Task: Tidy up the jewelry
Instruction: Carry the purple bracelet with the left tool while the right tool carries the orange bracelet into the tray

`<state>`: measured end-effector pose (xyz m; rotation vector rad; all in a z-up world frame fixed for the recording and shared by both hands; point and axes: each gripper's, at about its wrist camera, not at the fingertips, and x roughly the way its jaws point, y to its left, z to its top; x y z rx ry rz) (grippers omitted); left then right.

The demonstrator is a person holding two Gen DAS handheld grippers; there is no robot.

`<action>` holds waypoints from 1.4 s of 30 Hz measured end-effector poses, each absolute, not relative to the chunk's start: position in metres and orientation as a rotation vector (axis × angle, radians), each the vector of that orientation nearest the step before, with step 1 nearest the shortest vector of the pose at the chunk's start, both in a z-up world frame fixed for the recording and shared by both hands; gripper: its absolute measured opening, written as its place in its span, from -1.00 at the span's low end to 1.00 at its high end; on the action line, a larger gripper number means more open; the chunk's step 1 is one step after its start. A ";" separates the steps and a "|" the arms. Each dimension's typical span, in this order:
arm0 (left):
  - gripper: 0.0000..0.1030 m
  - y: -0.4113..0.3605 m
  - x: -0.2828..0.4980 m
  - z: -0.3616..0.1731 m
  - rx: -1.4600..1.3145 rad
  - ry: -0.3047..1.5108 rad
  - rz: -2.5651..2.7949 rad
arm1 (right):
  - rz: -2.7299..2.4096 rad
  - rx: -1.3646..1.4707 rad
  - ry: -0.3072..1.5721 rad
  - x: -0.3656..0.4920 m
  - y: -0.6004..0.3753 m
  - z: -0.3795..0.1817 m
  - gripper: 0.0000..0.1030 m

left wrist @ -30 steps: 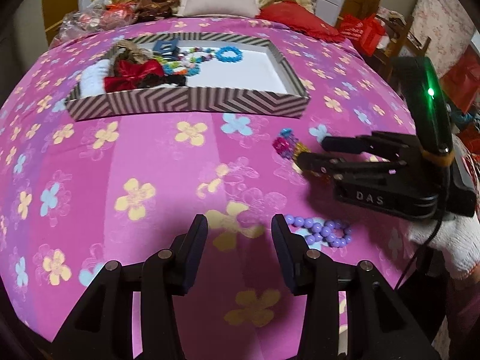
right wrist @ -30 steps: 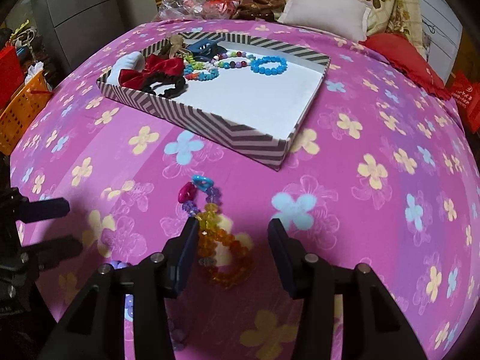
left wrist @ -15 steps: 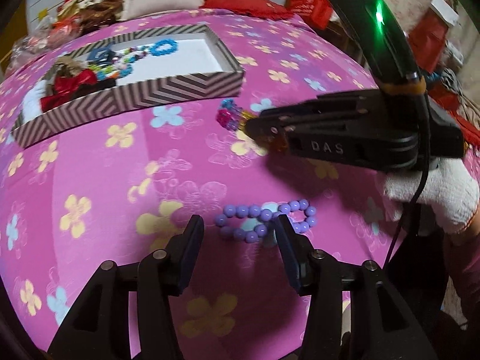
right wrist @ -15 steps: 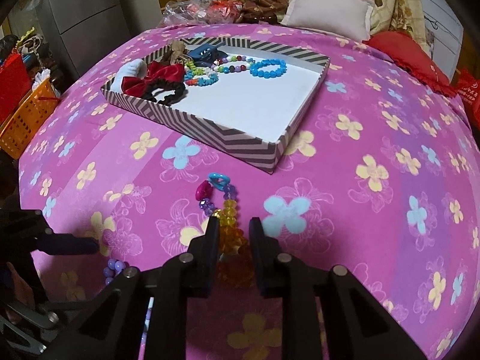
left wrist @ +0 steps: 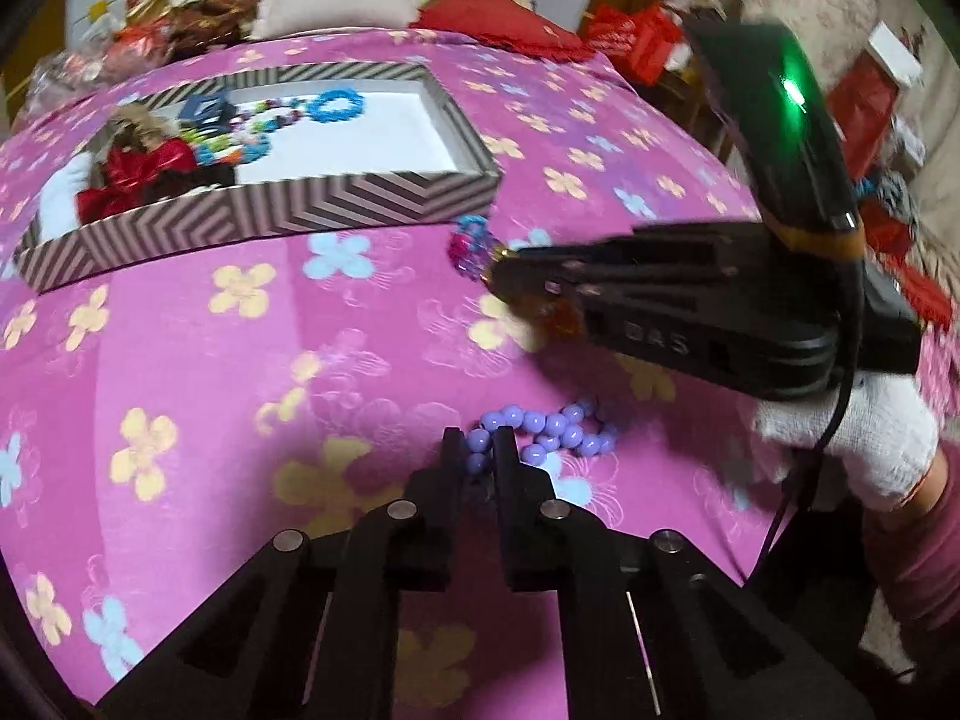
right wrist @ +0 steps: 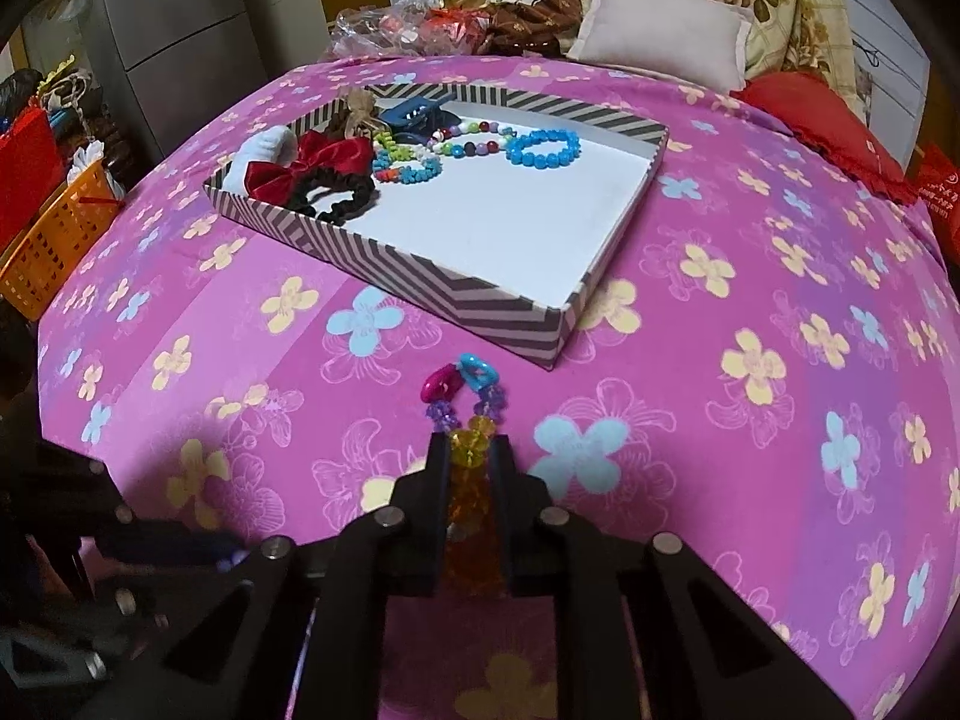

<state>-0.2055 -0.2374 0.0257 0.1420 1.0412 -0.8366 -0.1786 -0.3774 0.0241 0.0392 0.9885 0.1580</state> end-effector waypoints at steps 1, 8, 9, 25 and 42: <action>-0.81 -0.234 -0.204 0.029 0.134 1.036 -0.830 | 0.164 0.050 0.981 -0.180 -0.378 0.027 -0.81; -0.81 -0.222 -0.194 0.054 0.121 0.975 -0.783 | 0.196 0.104 0.931 -0.183 -0.382 0.050 -0.81; -0.81 -0.220 -0.191 0.060 0.118 0.966 -0.777 | 0.199 0.106 0.925 -0.183 -0.382 0.053 -0.81; -0.81 -0.217 -0.146 0.113 0.130 0.857 -0.660 | 0.221 0.088 0.837 -0.167 -0.382 0.109 -0.81; -0.81 -0.260 -0.099 0.135 0.133 0.810 -0.671 | 0.245 0.174 0.838 -0.089 -0.395 0.114 -0.81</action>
